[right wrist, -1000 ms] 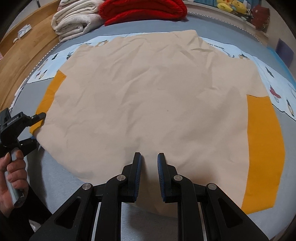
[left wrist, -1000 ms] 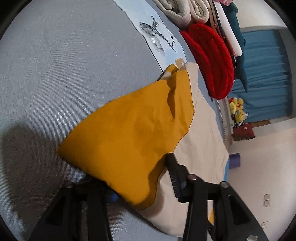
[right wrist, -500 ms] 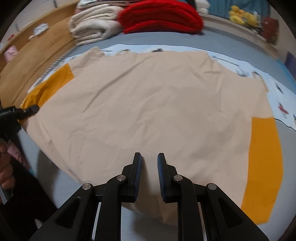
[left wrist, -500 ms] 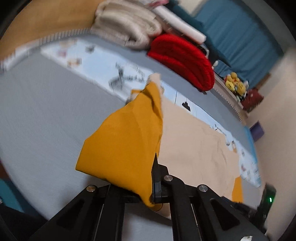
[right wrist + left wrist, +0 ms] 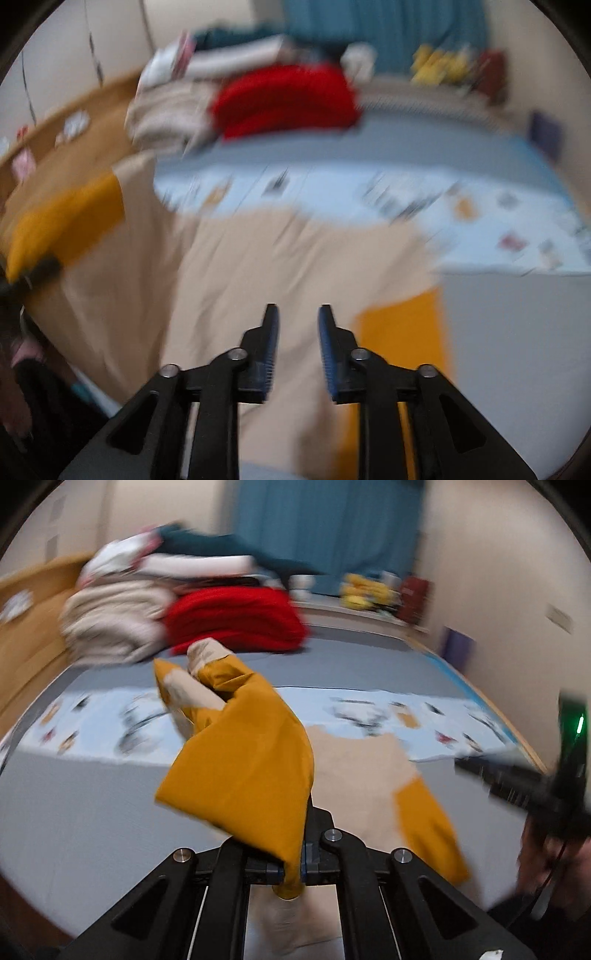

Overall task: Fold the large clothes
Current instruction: 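Fold the held jacket half over the other half with the left tool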

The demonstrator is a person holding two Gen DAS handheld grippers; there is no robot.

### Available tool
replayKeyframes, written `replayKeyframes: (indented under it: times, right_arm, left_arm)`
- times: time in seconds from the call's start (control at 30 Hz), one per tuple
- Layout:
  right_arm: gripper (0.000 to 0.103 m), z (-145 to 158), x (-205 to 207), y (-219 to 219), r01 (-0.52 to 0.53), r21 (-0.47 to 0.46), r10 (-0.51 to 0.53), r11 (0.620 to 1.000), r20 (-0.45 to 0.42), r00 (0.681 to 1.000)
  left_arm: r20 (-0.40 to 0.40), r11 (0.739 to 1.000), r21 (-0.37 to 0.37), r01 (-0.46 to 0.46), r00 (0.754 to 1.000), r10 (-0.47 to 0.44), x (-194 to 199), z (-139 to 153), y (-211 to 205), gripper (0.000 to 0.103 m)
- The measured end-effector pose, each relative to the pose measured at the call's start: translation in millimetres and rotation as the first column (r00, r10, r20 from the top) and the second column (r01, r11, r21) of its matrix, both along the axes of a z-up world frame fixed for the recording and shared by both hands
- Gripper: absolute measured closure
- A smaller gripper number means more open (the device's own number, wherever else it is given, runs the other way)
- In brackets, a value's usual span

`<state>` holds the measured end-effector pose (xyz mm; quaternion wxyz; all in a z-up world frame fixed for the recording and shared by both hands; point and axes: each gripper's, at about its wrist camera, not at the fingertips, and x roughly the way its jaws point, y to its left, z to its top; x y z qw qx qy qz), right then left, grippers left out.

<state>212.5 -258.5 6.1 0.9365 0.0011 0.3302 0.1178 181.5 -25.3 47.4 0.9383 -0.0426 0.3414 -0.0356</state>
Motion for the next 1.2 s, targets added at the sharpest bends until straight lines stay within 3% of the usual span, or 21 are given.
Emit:
replayKeyframes:
  times: [0.03,0.1,0.2,0.3,0.37,0.4,0.43,0.5,0.53,0.63,0.73,0.8,0.87,0.93,1.03,1.1,1.13,1.2]
  right_arm:
    - [0.050,14.0,-5.1,-19.2,0.023,0.001,-0.023,1.000,0.038,0.999]
    - [0.040,34.4,-12.3,-55.9,0.062,0.001,-0.062,0.998,0.093,0.994]
    - [0.039,42.3,-17.9,-106.8,0.137,-0.045,-0.130,0.990,0.118,0.984]
    - [0.039,30.6,-26.4,-144.9,0.213,-0.027,-0.209,0.977,0.091,0.974]
    - [0.039,16.6,-22.9,-162.7,0.248,0.008,-0.249,0.969,0.026,0.968]
    - [0.039,11.8,-17.7,-172.5,0.261,0.043,-0.260,0.964,-0.032,0.965]
    - [0.039,11.7,-17.5,-177.1,0.272,0.074,-0.270,0.959,-0.035,0.962]
    - [0.039,10.7,-16.5,-181.9,0.282,0.119,-0.278,0.952,-0.045,0.959]
    - [0.039,8.5,-14.5,-180.8,0.277,0.125,-0.271,0.953,-0.059,0.961]
    - [0.039,0.8,-8.3,-175.8,0.244,0.139,-0.232,0.960,-0.094,0.968]
    - [0.039,-8.6,-0.1,-158.4,0.178,0.166,-0.156,0.970,-0.134,0.979]
    - [0.039,-19.5,5.7,-138.1,0.116,0.183,-0.081,0.976,-0.185,0.979]
    - [0.039,-31.2,10.3,-120.6,0.067,0.181,-0.023,0.981,-0.236,0.972]
    - [0.039,-47.0,15.0,-101.9,0.026,0.159,0.022,0.987,-0.294,0.956]
    - [0.039,-63.3,17.5,-81.6,0.002,0.079,0.026,0.997,-0.343,0.939]
    - [0.039,-72.8,18.5,-75.4,-0.012,0.056,0.032,0.998,-0.374,0.927]
    - [0.039,-77.0,18.7,-73.9,-0.014,0.048,0.032,0.999,-0.388,0.921]
    - [0.039,-85.7,18.8,-75.9,-0.010,0.034,0.024,0.999,-0.420,0.907]
  left_arm:
    - [-0.003,0.998,0.022,0.064,0.998,-0.064,6.9,-0.5,-27.4,0.100]
    - [-0.016,0.984,0.066,0.165,0.986,-0.164,16.3,-6.6,-73.0,0.100]
    - [-0.071,0.949,0.068,0.309,0.950,-0.304,26.6,-28.0,-138.8,0.100]
    - [-0.193,0.907,0.028,0.420,0.892,-0.408,38.6,-67.5,-190.3,0.098]
    - [-0.329,0.860,0.043,0.509,0.820,-0.469,41.9,-101.7,-217.7,0.094]
    - [-0.357,0.847,0.049,0.529,0.801,-0.480,41.1,-106.9,-221.5,0.088]
    - [-0.379,0.832,0.039,0.553,0.779,-0.500,38.1,-108.6,-218.9,0.082]
    - [-0.372,0.814,-0.058,0.577,0.744,-0.554,30.6,-99.2,-199.7,0.066]
    - [-0.355,0.809,-0.104,0.579,0.738,-0.574,28.6,-90.3,-186.9,0.064]
    - [-0.270,0.804,-0.192,0.563,0.757,-0.595,15.5,-58.5,-134.5,0.056]
    - [-0.238,0.854,-0.194,0.484,0.821,-0.519,12.2,-45.6,-81.3,0.056]
    - [-0.240,0.901,-0.133,0.413,0.869,-0.433,11.7,-48.7,-44.6,0.056]
    - [-0.243,0.929,-0.089,0.360,0.896,-0.371,12.5,-56.6,-21.6,0.056]
    - [-0.238,0.948,-0.104,0.301,0.918,-0.318,12.3,-68.9,-1.8,0.056]
    - [-0.260,0.963,-0.199,0.181,0.938,-0.230,4.5,-102.5,30.5,0.056]
    - [-0.354,0.968,-0.238,0.077,0.922,-0.160,12.5,-115.3,42.3,0.058]
    - [-0.327,0.958,-0.279,0.065,0.931,-0.159,15.7,-112.4,44.0,0.058]
    - [-0.290,0.959,-0.275,0.071,0.945,-0.153,20.1,-107.3,44.0,0.056]
